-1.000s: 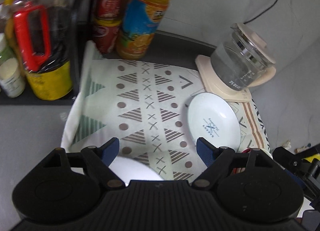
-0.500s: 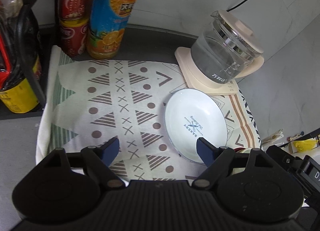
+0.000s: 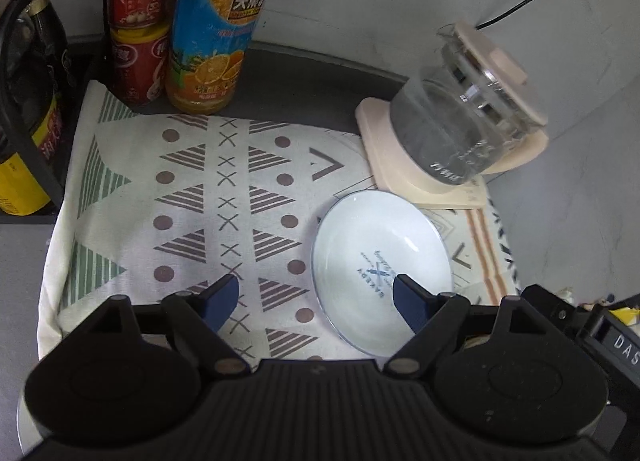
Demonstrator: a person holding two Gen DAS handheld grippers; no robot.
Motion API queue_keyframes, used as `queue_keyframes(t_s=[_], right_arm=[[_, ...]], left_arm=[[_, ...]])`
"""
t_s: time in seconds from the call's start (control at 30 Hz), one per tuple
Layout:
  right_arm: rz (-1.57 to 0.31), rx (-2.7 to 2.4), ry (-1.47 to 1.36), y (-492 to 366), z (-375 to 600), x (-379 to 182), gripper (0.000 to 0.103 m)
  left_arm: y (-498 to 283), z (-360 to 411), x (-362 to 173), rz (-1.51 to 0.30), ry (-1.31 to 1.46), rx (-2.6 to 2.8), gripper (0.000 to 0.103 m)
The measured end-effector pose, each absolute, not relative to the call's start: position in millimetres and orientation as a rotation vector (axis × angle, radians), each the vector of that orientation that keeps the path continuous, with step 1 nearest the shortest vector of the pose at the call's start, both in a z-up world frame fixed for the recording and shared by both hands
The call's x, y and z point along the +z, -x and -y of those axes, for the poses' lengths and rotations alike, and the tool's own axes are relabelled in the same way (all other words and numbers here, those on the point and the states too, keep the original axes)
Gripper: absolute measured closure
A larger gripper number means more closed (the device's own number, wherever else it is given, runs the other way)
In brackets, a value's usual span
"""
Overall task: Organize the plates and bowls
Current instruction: 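Close both grippers on the rim of the 'BAKERY' plate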
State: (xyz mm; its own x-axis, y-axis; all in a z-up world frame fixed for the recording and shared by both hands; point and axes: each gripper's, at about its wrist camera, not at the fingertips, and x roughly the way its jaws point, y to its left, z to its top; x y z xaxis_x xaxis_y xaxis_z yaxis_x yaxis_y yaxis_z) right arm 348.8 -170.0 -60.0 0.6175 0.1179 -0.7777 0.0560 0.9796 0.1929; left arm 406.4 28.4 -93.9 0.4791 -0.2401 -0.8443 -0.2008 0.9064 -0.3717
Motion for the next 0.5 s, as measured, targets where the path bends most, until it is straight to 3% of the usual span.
queue_keyframes(t_s=[0.5], right_arm=[[-1.072,0.139,-0.176,-421.1,186.1,-99.6,0.002]], left_arm=[[-428.0,-14.4,-140.1,-1.157,0.579,0.112,0.021]])
